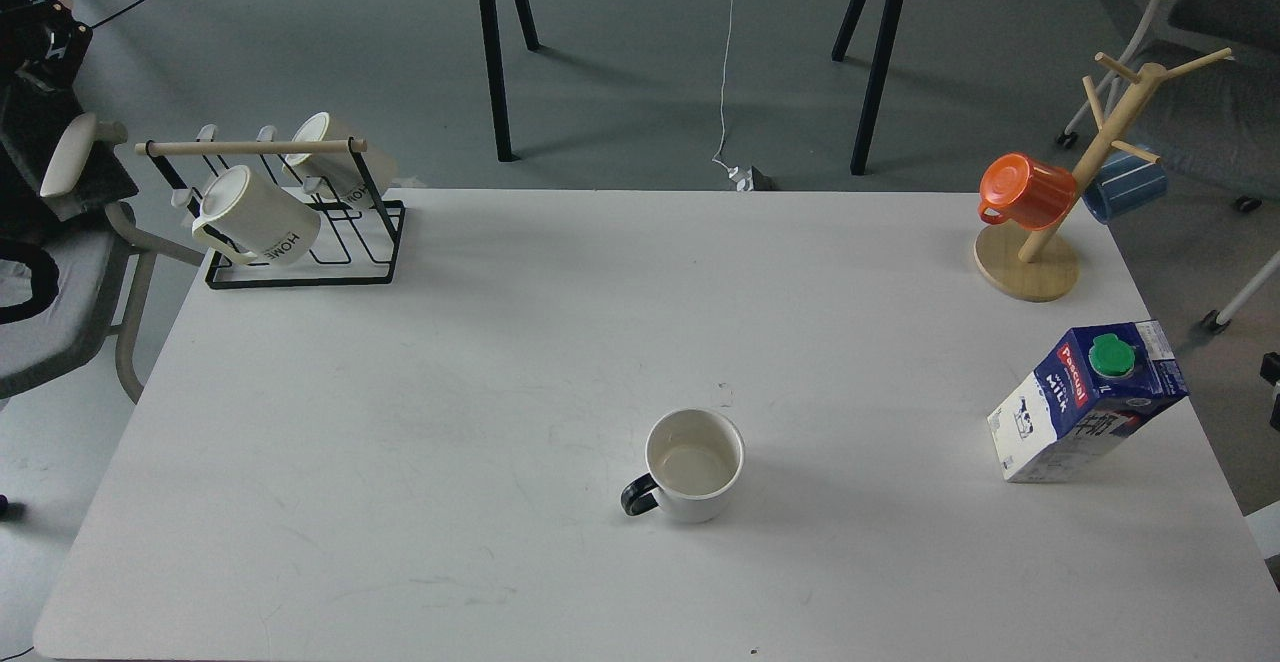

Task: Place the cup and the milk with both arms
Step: 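Reach the right gripper to the milk carton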

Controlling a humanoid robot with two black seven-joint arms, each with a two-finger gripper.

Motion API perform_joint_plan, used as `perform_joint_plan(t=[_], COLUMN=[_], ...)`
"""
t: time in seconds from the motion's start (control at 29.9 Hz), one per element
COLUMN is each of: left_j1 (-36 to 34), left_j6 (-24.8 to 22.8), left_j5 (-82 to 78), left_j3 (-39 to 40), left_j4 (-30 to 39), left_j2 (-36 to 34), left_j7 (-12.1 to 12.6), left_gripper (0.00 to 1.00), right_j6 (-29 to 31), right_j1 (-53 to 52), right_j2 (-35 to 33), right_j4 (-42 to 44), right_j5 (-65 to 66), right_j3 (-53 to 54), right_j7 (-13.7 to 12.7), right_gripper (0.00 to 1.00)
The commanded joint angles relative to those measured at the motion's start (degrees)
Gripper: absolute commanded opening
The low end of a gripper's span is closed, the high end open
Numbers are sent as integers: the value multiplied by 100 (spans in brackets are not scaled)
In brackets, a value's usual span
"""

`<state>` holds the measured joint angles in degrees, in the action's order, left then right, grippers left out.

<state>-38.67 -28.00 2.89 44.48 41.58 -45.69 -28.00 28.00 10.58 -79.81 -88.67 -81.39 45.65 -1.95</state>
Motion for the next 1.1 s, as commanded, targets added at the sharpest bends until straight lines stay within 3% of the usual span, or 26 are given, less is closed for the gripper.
perform_joint_plan(t=[0.0,0.23,0.64,1.07], left_j1=[8,8,52,202], left_j6=[0,0,0,0], left_j5=[-8,-17,-43,-43], left_j3=[-1,-1,-10,-18], left_j4=[-10,-142,-159,-160], left_j2=[16,271,403,403], left_j7=[0,0,0,0], left_gripper=[100,100,100,100], right_j6=[0,0,0,-312], right_j1=[497,709,59,-240], right_j2=[1,316,1925,2462], right_j4=[-1,42,385,675], right_j5=[1,141,1266,1583], right_j3=[-73,-381,-355,-311], right_j7=[-25,-7,55,63], right_gripper=[98,99,99,99])
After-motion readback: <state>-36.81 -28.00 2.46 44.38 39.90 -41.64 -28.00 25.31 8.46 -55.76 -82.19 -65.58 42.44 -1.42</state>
